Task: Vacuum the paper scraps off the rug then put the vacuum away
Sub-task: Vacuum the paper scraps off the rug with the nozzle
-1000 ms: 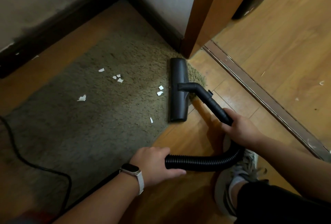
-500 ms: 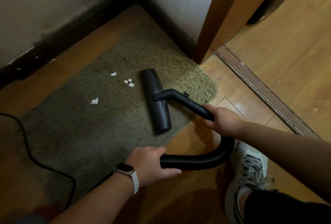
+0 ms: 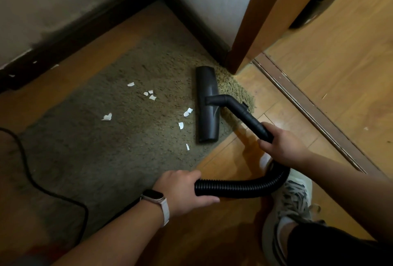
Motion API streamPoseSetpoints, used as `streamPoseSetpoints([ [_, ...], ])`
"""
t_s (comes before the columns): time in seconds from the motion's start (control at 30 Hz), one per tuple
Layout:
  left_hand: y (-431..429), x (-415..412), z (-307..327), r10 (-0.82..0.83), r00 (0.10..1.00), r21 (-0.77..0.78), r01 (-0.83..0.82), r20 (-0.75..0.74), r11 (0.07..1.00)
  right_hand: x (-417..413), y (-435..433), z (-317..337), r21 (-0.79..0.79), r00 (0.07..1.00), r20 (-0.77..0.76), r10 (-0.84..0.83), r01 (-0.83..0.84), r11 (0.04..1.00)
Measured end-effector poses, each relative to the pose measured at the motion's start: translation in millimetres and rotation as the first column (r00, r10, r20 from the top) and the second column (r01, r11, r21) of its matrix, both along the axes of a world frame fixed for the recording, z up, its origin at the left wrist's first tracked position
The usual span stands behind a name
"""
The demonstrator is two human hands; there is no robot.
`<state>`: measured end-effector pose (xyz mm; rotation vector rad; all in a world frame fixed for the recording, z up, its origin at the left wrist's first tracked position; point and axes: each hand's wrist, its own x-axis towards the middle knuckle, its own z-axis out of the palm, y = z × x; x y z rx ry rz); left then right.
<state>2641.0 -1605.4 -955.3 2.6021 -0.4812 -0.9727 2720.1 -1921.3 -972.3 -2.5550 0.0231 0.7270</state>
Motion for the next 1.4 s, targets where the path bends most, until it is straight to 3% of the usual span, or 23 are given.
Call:
streamPoseSetpoints([
  [0.37,12.1,-14.3,6.0,-0.031,0.999,-0.001,0.031,-0.030,1.000,5.2,28.1,-4.1,0.023,0.972,-0.077,0.223,-0.221,0.975],
  [0.63,19.9,-19.2,6.9,0.010,1.000,-0.017,-0.010,-0.007,1.000,16.6,47.1,-11.7,-0.018,0.944,-0.027,0.328,-0.328,0.944],
  [0.83,20.5,-23.9,3.8,0.037,0.999,-0.006,-0.037,0.010,0.999,15.3,48.9,-10.1,-0.059,0.962,-0.013,0.274,-0.274,0.960],
  [1.07,13.4,-24.1,2.8,0.009,1.000,-0.036,-0.008,0.025,0.999,-4.0,26.6,-9.8,-0.099,0.996,0.017,0.084,-0.082,0.992],
  [1.4,16.8,-29.1,-1.5,0.010,0.997,-0.038,-0.007,0.077,0.999,-4.0,31.0,-11.3,-0.050,0.998,0.004,0.070,-0.069,0.996],
])
